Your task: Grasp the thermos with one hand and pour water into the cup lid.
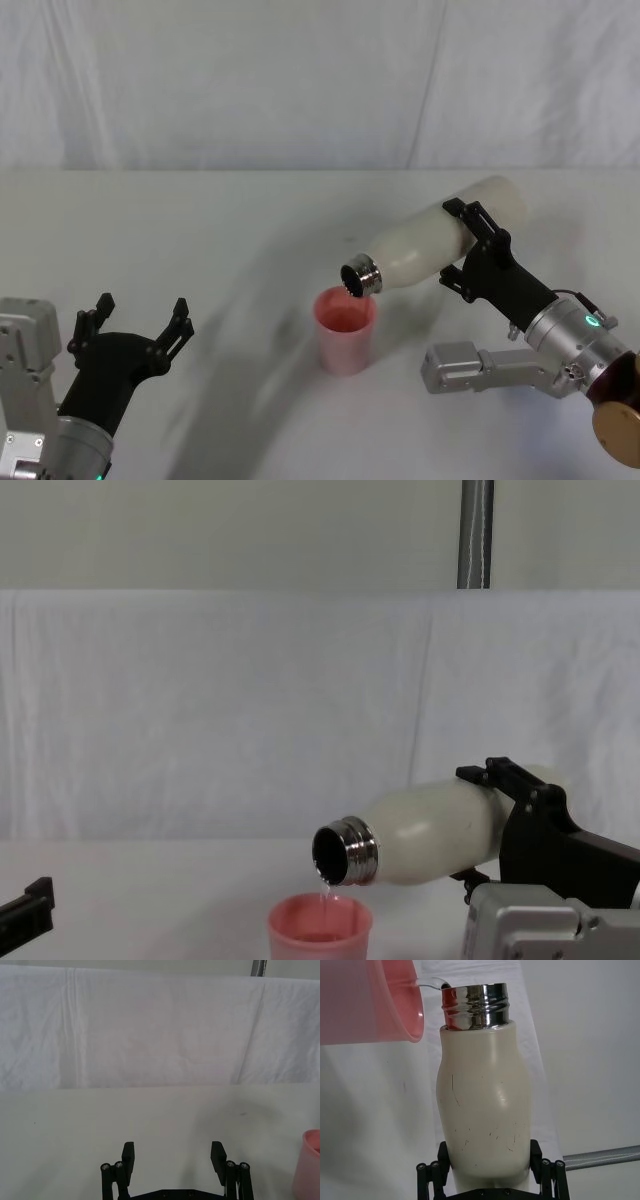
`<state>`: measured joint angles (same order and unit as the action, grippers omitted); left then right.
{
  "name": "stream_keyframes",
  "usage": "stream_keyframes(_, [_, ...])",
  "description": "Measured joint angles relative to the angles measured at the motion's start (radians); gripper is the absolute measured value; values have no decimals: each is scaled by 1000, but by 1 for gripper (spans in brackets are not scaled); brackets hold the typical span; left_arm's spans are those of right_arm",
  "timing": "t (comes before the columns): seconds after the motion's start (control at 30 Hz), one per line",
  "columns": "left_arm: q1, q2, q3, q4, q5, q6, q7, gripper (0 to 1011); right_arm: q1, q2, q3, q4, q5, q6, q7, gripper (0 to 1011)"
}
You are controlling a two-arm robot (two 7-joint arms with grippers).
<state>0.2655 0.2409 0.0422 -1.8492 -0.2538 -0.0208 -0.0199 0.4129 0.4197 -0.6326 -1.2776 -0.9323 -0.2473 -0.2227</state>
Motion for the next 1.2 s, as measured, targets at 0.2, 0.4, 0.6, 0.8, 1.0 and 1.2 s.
stream_keyframes(0.2, [0, 0, 0, 0, 0, 0, 0, 1001, 1, 0, -1, 1, -1, 0, 0, 964])
stream_keyframes(0.4, [0, 0, 0, 0, 0, 0, 0, 1001, 3, 0, -1, 1, -1, 1, 0, 964])
stream_keyframes(0.6, [0, 0, 0, 0, 0, 0, 0, 1001, 4, 0, -2, 2, -1, 1, 0, 964])
stream_keyframes(0.8, [0, 0, 0, 0, 0, 0, 0, 1001, 5, 0, -2, 2, -2, 2, -1, 964])
stream_keyframes(1.0, [0, 0, 0, 0, 0, 0, 0, 1001, 6, 0, -1, 2, -2, 2, -1, 964])
stream_keyframes(1.2, [0, 0, 0, 0, 0, 0, 0, 1001, 7, 0, -2, 4, -3, 2, -1, 964])
